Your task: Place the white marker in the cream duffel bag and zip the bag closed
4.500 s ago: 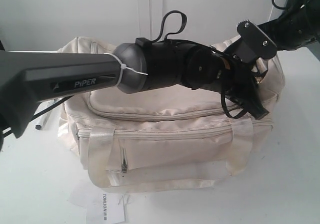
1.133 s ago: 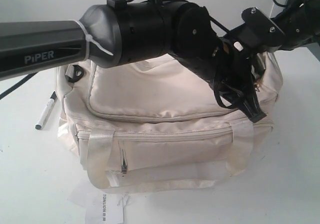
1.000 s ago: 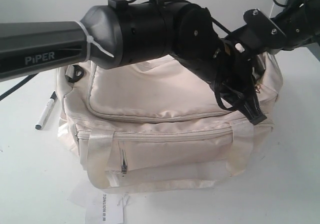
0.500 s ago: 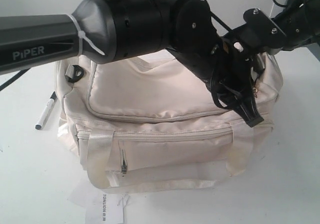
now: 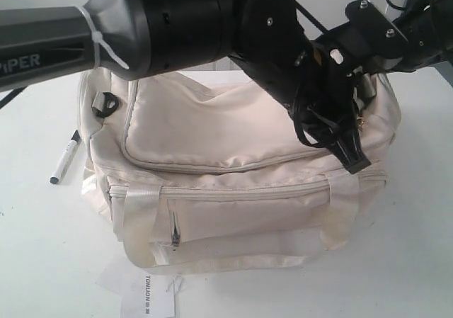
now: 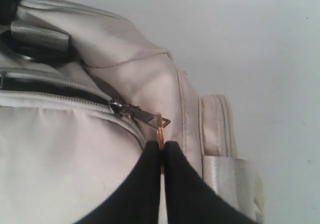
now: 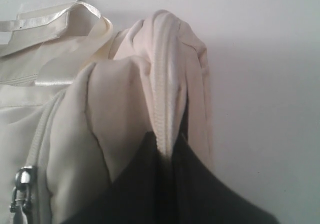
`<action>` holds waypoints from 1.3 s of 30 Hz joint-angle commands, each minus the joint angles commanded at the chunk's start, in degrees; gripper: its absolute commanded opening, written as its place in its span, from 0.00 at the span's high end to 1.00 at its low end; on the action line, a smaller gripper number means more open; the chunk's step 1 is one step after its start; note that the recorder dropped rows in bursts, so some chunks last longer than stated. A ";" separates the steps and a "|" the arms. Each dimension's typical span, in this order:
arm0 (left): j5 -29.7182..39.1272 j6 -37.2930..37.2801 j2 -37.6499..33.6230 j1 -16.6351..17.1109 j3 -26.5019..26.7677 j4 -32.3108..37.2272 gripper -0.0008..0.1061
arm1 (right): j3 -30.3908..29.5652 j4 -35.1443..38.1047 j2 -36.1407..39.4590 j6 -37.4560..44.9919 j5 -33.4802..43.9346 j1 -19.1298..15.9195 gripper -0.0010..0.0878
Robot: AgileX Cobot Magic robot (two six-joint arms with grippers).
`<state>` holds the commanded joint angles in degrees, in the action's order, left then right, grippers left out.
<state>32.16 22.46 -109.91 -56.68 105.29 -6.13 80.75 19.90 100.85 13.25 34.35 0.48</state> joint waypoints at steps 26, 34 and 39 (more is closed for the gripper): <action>4.69 0.00 2.07 0.00 0.00 1.64 0.99 | 0.00 0.00 1.15 0.00 0.62 0.00 0.99; 4.98 -0.17 2.07 0.00 0.00 2.01 0.99 | 0.12 0.95 1.03 -0.42 1.36 0.00 0.98; 5.35 -2.41 2.09 0.00 0.00 4.19 0.99 | 2.88 1.04 0.83 -0.45 5.31 0.00 0.80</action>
<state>37.52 20.06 -107.82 -56.68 105.29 -1.94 83.63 20.94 101.68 12.80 39.66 0.48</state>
